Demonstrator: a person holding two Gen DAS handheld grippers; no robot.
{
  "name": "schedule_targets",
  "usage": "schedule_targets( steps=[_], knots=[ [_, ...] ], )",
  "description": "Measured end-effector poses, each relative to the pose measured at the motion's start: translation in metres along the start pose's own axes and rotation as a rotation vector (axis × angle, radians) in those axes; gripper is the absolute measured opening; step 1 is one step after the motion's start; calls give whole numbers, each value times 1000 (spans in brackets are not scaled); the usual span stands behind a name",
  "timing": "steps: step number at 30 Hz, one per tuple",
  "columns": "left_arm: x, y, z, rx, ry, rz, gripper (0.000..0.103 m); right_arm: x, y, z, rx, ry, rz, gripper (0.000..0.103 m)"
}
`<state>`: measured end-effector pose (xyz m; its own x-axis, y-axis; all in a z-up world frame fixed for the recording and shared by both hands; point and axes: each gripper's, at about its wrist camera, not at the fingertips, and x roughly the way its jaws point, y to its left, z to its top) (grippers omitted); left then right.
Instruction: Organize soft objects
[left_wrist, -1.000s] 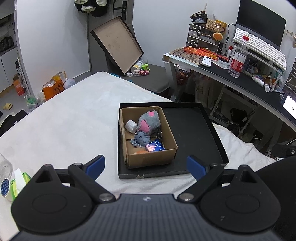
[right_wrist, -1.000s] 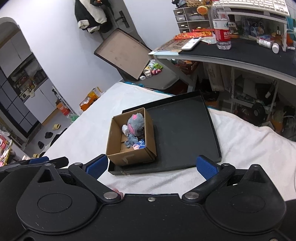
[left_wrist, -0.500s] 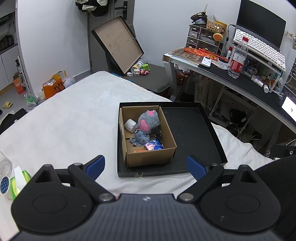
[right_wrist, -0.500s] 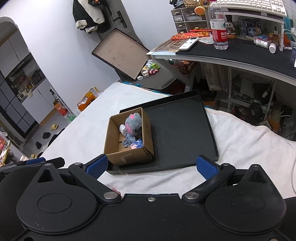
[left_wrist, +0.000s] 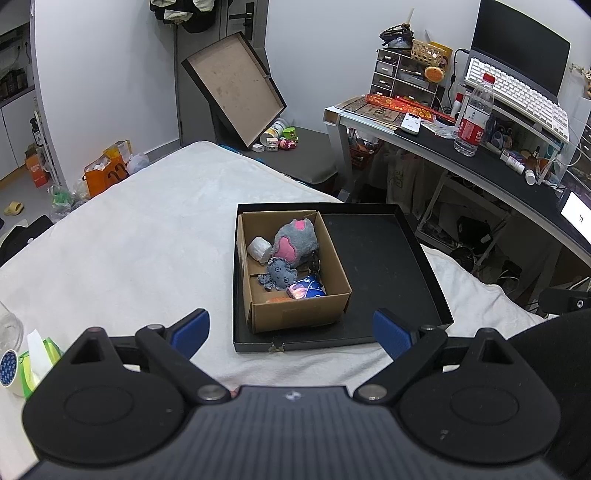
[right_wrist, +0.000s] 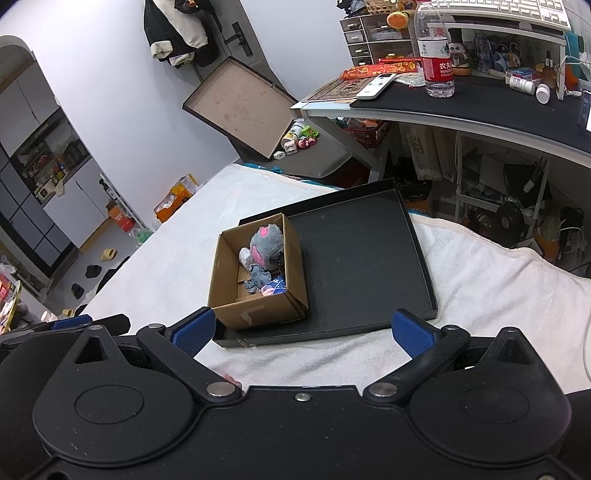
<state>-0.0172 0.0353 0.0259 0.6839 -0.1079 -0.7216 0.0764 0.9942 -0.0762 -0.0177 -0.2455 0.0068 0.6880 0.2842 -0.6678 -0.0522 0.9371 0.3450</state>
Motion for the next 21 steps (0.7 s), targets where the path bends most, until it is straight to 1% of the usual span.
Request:
schedule_targets(
  steps=[21],
  knots=[
    [-3, -4, -1, 13, -1, 7, 94, -1, 0, -2, -15, -6, -7, 103]
  ],
)
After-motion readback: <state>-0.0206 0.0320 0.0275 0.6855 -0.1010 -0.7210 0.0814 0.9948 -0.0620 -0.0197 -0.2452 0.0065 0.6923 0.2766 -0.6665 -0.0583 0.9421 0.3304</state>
